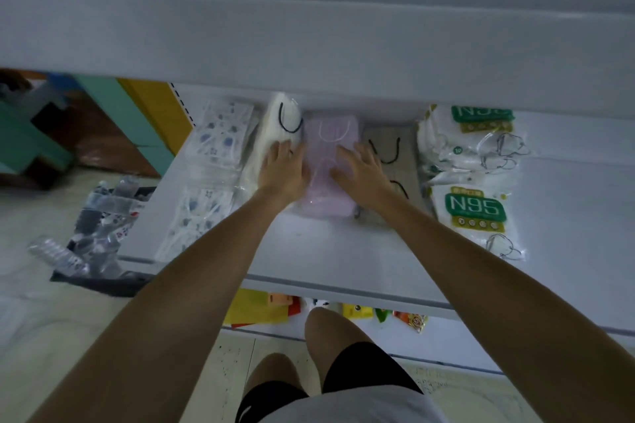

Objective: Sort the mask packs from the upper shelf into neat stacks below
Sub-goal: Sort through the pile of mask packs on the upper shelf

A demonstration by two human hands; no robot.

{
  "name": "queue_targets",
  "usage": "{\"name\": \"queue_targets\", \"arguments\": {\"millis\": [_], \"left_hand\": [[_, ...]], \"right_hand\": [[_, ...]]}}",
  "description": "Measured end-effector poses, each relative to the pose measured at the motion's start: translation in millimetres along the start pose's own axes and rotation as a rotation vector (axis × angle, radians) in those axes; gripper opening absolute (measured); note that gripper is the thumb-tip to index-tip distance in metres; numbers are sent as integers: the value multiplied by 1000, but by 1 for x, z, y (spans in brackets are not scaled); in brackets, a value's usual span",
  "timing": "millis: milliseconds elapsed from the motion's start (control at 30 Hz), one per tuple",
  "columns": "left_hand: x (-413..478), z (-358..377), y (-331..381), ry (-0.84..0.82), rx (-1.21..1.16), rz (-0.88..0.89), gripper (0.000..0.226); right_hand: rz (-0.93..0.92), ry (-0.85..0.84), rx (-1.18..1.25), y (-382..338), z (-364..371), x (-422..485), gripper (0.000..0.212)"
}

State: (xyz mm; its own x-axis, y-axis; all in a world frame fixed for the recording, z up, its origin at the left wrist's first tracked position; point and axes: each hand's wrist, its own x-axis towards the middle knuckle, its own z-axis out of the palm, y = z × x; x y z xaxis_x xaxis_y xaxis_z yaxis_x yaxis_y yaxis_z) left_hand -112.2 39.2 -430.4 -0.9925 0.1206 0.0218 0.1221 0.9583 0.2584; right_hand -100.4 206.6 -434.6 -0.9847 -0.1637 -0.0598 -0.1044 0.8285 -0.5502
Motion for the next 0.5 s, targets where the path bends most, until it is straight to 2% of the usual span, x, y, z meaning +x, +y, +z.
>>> {"name": "queue_targets", "arguments": {"millis": [133, 500], "left_hand": [[0, 3, -29, -163, 28, -82, 60], [1, 7, -50, -183, -209, -126, 63]], "right_hand": [[4, -186, -113, -5, 18, 6, 72], [79, -190, -35, -2, 20, 3, 72]]}}
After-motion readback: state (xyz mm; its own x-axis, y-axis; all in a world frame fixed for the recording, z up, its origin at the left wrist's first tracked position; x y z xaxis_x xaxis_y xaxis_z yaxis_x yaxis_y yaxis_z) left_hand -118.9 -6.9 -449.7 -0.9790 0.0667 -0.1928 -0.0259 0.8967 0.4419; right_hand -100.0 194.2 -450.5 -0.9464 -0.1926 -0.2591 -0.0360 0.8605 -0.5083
